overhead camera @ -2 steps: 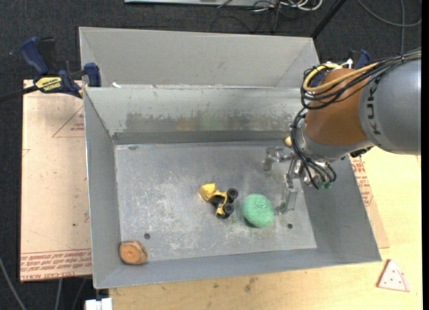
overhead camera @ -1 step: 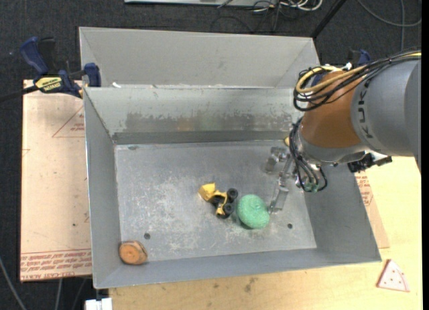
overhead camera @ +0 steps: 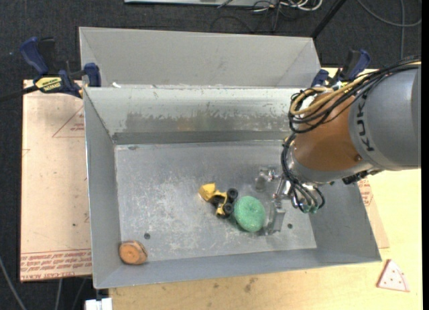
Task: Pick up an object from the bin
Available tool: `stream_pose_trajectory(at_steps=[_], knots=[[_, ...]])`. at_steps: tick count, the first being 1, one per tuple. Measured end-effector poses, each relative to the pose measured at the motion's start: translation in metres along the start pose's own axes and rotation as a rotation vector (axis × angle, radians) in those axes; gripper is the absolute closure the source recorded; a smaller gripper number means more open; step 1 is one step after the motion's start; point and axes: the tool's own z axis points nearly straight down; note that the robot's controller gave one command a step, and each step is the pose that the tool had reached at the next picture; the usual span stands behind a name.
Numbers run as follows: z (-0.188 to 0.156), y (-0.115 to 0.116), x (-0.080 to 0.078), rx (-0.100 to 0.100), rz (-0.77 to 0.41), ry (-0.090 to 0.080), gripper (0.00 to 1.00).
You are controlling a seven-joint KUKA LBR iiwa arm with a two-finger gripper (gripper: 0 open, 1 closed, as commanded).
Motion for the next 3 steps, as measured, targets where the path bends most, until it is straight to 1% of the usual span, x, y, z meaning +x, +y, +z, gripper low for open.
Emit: stream_pose_trajectory(at_steps=[1, 2, 3], knots=[[0.007, 0.014, 0.028, 0.0, -0.037, 0.001, 0.0], [0.008, 0.029, 0.02, 0.0, -0.153, -0.001, 1.0], [0.008, 0.03, 0.02, 0.0, -0.153, 0.0, 1.0]])
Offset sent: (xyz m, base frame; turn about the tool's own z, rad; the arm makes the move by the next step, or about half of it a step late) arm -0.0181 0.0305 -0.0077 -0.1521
